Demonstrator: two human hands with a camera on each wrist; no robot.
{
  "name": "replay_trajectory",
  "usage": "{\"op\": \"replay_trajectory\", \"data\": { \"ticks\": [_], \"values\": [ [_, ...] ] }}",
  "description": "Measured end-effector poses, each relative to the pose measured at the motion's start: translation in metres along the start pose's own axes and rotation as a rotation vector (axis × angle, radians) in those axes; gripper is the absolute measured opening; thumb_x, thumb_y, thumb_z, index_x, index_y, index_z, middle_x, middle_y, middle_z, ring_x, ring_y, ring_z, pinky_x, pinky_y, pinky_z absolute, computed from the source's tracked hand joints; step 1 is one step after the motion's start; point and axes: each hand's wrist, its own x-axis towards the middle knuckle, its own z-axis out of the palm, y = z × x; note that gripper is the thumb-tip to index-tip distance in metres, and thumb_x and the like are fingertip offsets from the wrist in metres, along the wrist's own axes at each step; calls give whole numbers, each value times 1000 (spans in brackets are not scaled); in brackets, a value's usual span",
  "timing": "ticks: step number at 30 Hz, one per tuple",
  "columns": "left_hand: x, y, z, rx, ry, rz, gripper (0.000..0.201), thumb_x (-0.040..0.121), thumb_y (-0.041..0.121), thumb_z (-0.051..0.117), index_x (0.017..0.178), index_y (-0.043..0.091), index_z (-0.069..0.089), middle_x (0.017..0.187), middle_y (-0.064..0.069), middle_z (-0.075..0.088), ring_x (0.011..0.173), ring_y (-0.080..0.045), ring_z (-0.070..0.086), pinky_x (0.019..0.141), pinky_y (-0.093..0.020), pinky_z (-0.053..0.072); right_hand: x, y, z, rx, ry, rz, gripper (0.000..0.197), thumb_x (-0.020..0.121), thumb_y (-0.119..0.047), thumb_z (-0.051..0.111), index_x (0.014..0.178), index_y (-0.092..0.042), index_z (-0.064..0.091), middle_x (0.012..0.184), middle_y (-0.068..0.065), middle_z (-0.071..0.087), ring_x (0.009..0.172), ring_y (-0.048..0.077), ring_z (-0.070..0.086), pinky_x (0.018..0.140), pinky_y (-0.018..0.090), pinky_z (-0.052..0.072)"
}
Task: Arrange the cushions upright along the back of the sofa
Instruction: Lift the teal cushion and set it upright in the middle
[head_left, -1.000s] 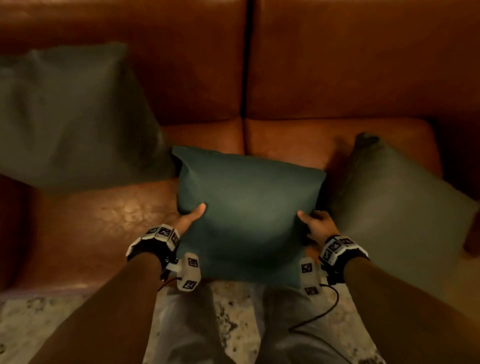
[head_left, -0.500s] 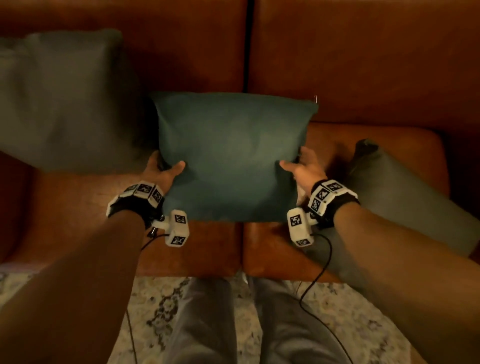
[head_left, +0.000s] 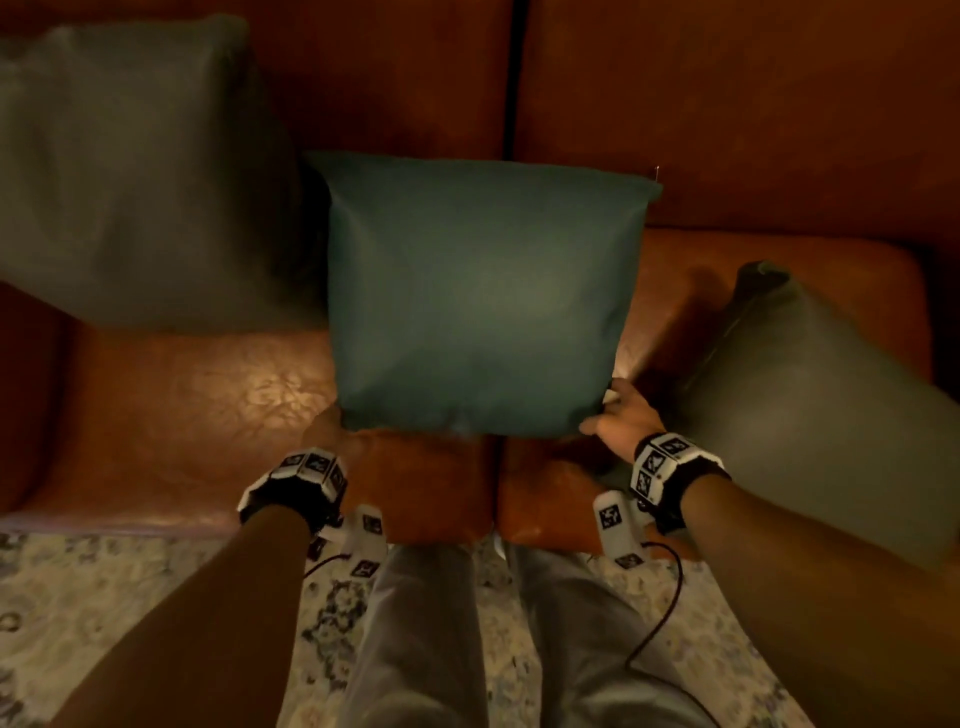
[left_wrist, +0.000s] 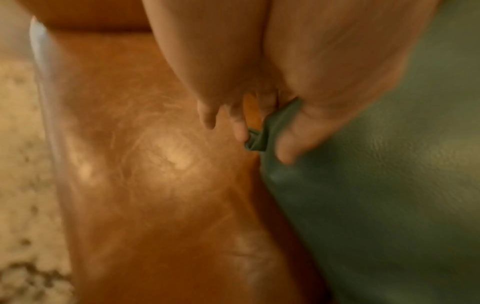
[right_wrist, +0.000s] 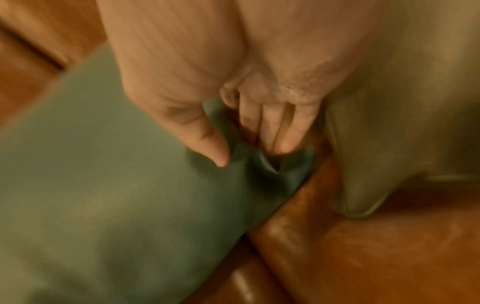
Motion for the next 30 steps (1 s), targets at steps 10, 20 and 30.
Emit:
{"op": "replay_trajectory", "data": {
  "ticks": [10,20,30],
  "values": [
    [-75,16,-55,-499,56,222,16,86,24,65,94,36,71,97,11,71,95,-18,66,91,-36,53,-80,-5,-74,98,148,-376,45,81,-32,81,121,-41,63,115,6,60,114,18,57,106,36,45],
    [-90,108,-160,-592,494,483,39,88,18,62,123,4,60,106,-8,64,71,1,62,58,-7,47,-104,-125,-182,367,229,-701,61,84,19,59,107,-38,54,78,-6,71,56,-2,64,56,12,50],
    [-38,142,-125,-838,147,180,68,72,46,74,131,18,55,127,-8,61,120,-31,56,103,-44,45,-85,-66,-113,913,133,-202,98,42,-89,67,124,-35,65,123,-4,71,108,18,66,81,43,56]
  ]
}}
